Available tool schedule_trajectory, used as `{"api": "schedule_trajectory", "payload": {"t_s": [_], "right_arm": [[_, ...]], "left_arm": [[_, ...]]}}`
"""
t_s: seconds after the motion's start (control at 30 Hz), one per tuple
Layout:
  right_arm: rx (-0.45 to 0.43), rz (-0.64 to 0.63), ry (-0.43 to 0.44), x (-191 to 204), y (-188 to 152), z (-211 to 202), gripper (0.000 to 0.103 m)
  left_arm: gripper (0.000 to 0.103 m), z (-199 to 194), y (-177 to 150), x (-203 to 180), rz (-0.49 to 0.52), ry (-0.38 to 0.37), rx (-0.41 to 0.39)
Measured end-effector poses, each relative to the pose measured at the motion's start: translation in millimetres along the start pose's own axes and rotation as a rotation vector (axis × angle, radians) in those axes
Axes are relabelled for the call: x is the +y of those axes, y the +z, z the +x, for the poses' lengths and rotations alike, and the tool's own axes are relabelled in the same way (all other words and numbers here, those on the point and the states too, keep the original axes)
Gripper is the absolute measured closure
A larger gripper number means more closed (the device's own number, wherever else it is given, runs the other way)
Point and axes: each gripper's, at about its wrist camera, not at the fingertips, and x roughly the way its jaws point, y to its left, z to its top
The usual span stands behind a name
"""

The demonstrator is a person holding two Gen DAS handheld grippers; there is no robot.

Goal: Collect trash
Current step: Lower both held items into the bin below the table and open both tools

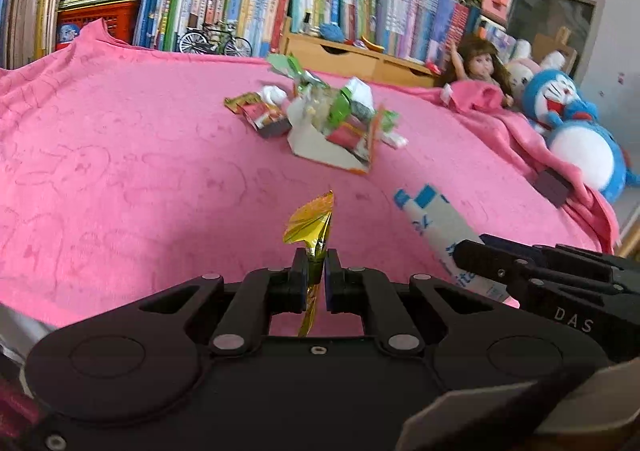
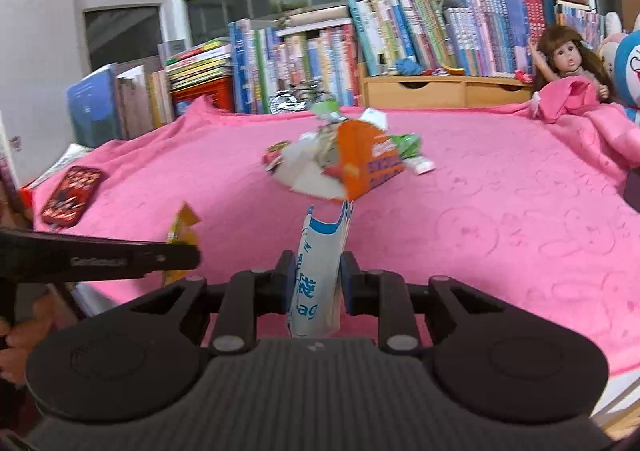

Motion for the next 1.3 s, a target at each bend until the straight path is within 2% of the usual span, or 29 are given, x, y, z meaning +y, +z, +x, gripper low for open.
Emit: {"api": "schedule_trajectory", "payload": {"t_s": [0.1,0.23,0.47,0.73,0.93,1.03,1.3], "right_arm": [[0.022,0.017,0.028,6,-9,-13,0.075],[0.054,0.034,0.052,12,-23,-26,0.075],[0.142,0.073,0.066,16,-48,-32,0.075],[0.293,0.137,0.029,9,-92,-7,0.075],[0.435,0.288,0.073,-10,-126,26,0.075],[0.478,0.312,0.053,-15,-144,40,0.075],[0.518,0.305,0.035,-12,-156,53,0.073]], "left_arm": [[0.096,-11,-12,-3,0.008,-0.015,0.032],[0.096,-11,-27,1,-0.039,-0.073,0.136],[0.096,-2,-56,4,-0.022,-0.031,0.233],[0.096,34,-98,13,-0.056,-0.003,0.409],[0.095,72,-131,20,-0.050,0.035,0.516],[0.095,92,-145,22,-0.059,0.052,0.573],[0.093,107,-156,19,-0.038,0.050,0.611]]}}
